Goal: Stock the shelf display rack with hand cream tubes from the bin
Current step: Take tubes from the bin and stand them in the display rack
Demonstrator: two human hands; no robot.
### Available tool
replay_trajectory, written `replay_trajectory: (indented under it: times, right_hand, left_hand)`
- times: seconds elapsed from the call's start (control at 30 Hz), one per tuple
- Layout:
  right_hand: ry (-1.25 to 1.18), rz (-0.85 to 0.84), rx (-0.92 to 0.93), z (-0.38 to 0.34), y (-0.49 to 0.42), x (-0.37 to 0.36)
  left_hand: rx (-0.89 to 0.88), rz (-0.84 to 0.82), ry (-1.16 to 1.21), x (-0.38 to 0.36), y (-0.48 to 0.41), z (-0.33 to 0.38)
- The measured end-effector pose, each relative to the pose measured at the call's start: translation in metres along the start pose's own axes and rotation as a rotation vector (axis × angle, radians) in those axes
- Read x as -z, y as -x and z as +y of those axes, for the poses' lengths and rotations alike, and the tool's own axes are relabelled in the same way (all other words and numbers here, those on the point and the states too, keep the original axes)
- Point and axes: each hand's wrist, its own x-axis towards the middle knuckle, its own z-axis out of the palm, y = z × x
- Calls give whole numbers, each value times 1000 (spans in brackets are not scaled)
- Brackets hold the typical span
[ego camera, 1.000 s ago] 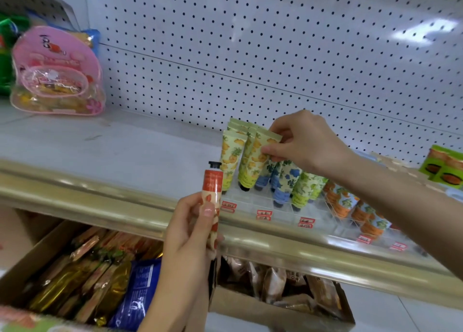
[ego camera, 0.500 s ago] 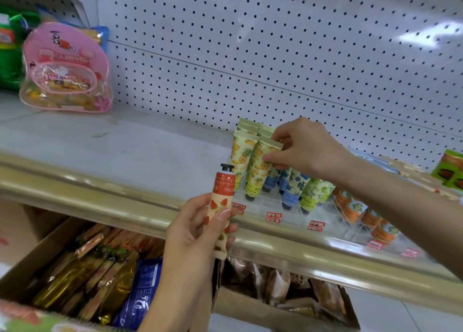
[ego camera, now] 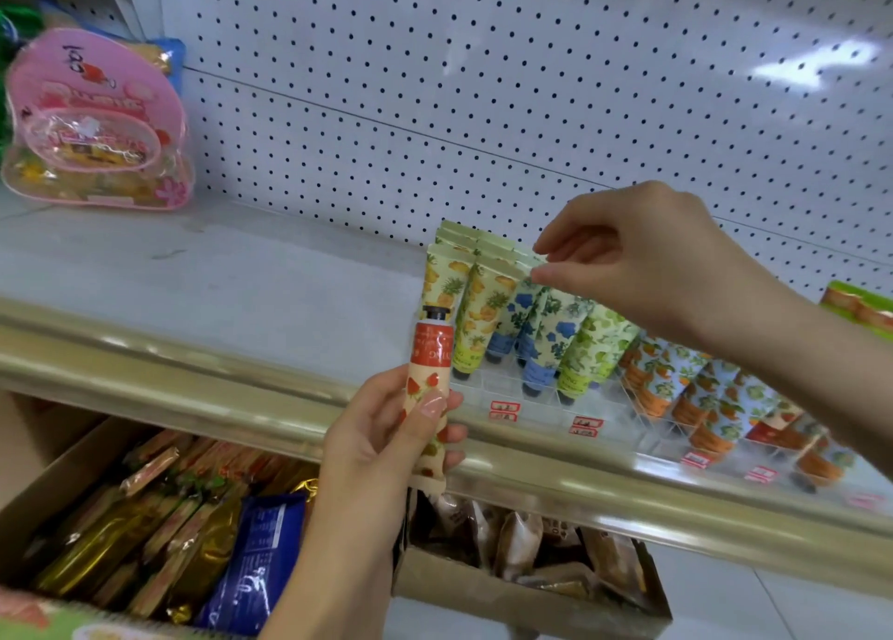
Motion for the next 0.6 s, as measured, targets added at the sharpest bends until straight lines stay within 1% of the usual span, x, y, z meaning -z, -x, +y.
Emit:
replay_trajectory:
  times: [0.1, 0.2, 0.33, 0.4, 0.53, 0.6]
  right_hand:
    - [-106, -67, -15, 1, 26, 3]
    - [-257, -129, -97, 15, 50, -9]
    - [-494, -81, -243, 43, 86, -23]
    - [-592, -49, -316, 56, 103, -24]
    - [-713, -4, -391, 73, 129, -20]
    - [-728, 28, -408, 81, 138, -17]
  left_hand:
    - [34, -43, -13, -12, 1, -8]
    - [99, -96, -10, -29, 7, -19]
    - [201, -237, -26, -57, 17, -34]
    - [222, -296, -33, -70, 23, -42]
    - [196, -404, -75, -94, 35, -53]
    - [178, -414, -95, -104, 38, -57]
